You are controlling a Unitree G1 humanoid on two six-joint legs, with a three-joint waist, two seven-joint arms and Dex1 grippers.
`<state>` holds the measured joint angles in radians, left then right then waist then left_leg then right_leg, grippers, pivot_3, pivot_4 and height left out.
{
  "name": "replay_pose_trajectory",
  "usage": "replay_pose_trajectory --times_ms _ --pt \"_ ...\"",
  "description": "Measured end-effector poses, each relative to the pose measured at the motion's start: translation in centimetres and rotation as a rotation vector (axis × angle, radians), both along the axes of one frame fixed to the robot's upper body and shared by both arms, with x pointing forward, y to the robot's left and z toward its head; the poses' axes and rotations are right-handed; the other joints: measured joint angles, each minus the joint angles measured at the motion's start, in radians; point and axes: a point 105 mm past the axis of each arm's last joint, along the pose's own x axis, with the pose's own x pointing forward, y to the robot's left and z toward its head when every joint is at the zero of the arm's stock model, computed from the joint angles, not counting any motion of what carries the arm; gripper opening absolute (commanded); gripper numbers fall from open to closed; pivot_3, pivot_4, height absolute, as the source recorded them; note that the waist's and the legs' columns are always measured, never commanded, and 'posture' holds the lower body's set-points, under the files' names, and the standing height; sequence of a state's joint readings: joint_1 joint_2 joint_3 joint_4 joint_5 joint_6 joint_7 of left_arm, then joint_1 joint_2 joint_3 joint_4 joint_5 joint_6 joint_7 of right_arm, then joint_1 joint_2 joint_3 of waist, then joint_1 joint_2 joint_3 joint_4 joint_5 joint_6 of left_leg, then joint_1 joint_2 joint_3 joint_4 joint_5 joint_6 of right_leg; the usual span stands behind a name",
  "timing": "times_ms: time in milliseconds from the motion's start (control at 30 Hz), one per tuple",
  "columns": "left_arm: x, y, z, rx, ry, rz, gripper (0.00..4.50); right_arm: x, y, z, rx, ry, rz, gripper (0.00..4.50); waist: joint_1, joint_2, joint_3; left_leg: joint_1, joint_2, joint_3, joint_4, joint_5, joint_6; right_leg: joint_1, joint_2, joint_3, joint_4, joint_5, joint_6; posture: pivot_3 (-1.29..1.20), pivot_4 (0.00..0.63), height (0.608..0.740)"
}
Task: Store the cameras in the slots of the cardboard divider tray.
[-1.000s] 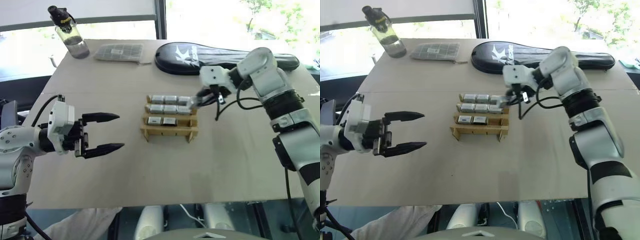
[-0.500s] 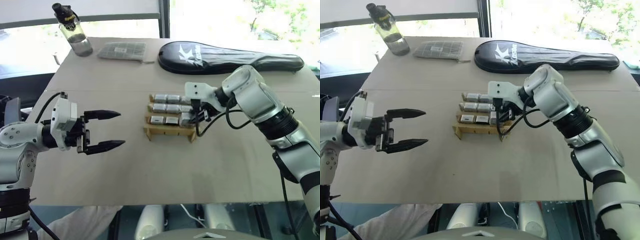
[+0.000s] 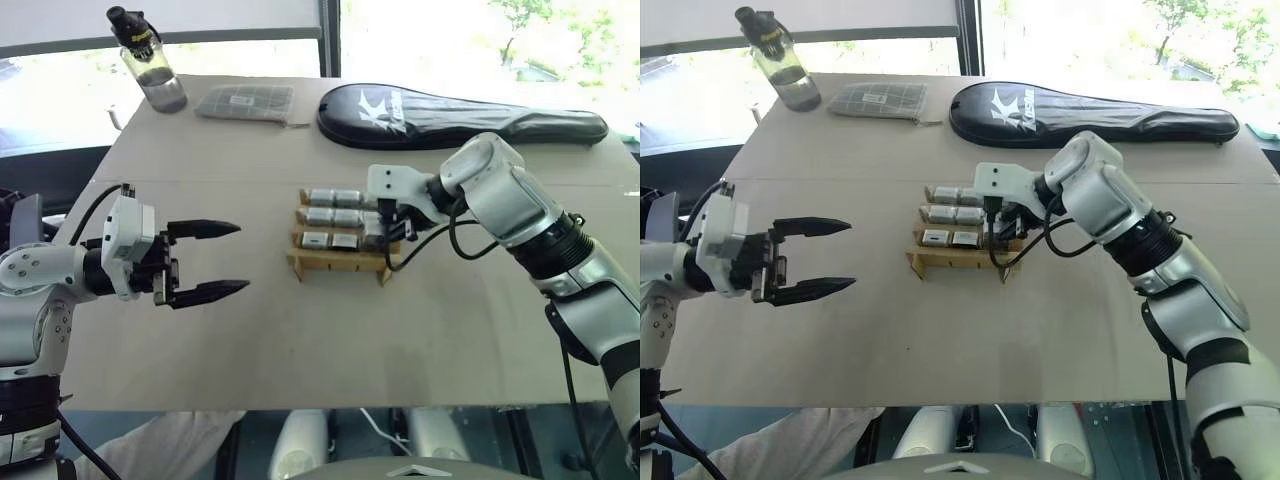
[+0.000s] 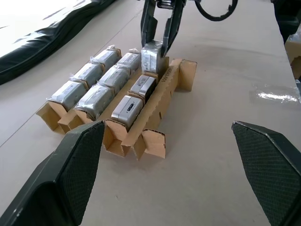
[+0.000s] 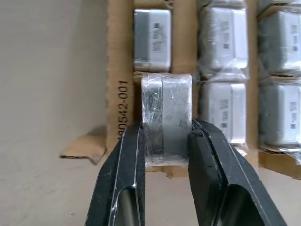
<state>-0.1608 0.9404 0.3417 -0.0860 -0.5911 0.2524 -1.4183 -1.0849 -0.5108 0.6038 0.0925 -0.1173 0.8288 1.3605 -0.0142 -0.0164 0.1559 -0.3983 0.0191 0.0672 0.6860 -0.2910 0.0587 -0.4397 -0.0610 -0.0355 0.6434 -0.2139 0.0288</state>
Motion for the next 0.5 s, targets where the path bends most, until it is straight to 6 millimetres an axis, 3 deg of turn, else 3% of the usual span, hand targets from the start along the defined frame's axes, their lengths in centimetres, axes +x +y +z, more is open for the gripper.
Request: replay_pose_trajectory --times_ms 267,300,333,433,500 --pt "0.1 -0.1 0.06 0.005 -0.003 -0.003 4.5 -0.17 -0.11 -0.42 -0.018 -0.019 0.0 0.71 0.003 0.0 0.0 -0.001 -0.001 0.0 -0.001 0.0 0.0 0.0 -0.001 -0.001 -0.002 0.0 0.0 0.0 0.15 0.74" --pt "0.14 -0.16 0.05 0.007 -0.004 -0.005 4.5 -0.08 -0.07 -0.6 -0.023 -0.029 0.006 1.78 0.003 0.0 0.0 -0.001 -0.001 0.0 -0.001 0.0 0.0 0.0 -0.001 -0.001 -0.002 0.0 0.0 0.0 0.15 0.74" --pt "0.15 -0.17 0.04 0.008 -0.003 -0.005 4.5 -0.06 -0.07 -0.7 -0.026 -0.03 0.008 2.02 0.003 0.0 0.0 -0.001 -0.001 0.0 -0.001 0.0 0.0 0.0 -0.001 -0.001 -0.002 0.0 0.0 0.0 0.15 0.74" --pt "0.21 -0.28 -0.01 0.011 -0.002 -0.009 4.5 -0.01 -0.06 -0.93 -0.027 -0.028 0.01 3.4 0.0 0.0 0.0 -0.001 -0.001 0.0 -0.001 0.0 0.0 0.0 -0.001 -0.001 -0.001 0.0 0.0 0.0 0.15 0.74" --pt "0.24 -0.33 0.01 0.012 -0.002 -0.011 4.5 -0.21 -0.02 -0.96 -0.012 0.003 0.001 3.4 0.0 0.0 0.0 0.0 0.0 0.0 0.0 0.0 0.0 0.0 0.0 -0.001 0.0 0.0 0.0 0.0 0.15 0.74"
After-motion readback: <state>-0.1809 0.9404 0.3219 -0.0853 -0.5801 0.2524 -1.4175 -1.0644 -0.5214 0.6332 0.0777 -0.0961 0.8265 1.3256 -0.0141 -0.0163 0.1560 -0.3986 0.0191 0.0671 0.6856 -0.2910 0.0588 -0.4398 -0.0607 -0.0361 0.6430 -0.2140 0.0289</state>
